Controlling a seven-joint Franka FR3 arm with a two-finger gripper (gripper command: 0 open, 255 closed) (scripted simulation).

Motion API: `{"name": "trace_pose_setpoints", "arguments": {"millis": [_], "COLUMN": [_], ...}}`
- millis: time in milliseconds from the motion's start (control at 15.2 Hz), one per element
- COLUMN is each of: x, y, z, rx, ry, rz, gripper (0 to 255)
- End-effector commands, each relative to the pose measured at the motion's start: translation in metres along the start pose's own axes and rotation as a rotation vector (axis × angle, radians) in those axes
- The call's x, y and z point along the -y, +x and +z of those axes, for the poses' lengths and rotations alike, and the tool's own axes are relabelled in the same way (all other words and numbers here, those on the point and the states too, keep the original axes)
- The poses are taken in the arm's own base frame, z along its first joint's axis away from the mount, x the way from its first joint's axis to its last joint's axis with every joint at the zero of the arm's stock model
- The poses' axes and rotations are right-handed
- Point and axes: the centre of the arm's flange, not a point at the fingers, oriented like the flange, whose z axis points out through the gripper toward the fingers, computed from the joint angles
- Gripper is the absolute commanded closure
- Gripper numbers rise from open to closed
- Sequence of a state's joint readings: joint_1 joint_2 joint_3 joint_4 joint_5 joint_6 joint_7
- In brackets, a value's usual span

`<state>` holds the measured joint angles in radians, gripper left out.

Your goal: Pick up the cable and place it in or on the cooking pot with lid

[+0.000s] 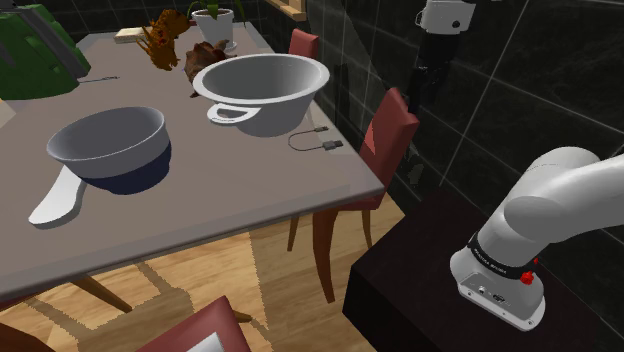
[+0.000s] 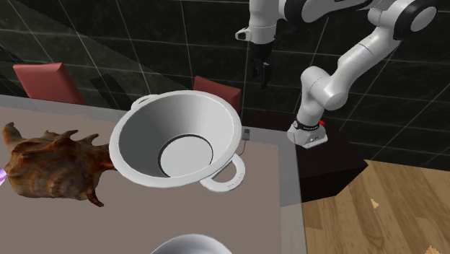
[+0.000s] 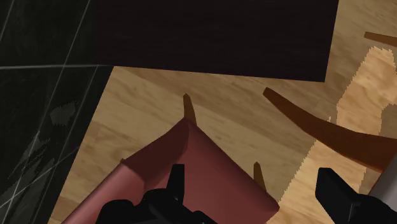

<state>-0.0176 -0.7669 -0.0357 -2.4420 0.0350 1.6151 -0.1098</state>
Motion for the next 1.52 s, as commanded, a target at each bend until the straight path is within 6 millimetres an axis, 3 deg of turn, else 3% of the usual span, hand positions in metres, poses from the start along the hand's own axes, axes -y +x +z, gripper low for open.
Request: {"name": "trace_pose_setpoints", "arguments": {"millis": [0, 1122, 1452], "x": [0.000, 0.198, 0.200], "y": [0.000, 0.113, 0.116], "z": [0.000, 0.038, 0.060], "rx": [0.000, -0.024, -0.024], "ry": [0.000, -0.067, -0.068], "rz": [0.000, -0.052, -0.053], "gripper": [0, 0, 0]}}
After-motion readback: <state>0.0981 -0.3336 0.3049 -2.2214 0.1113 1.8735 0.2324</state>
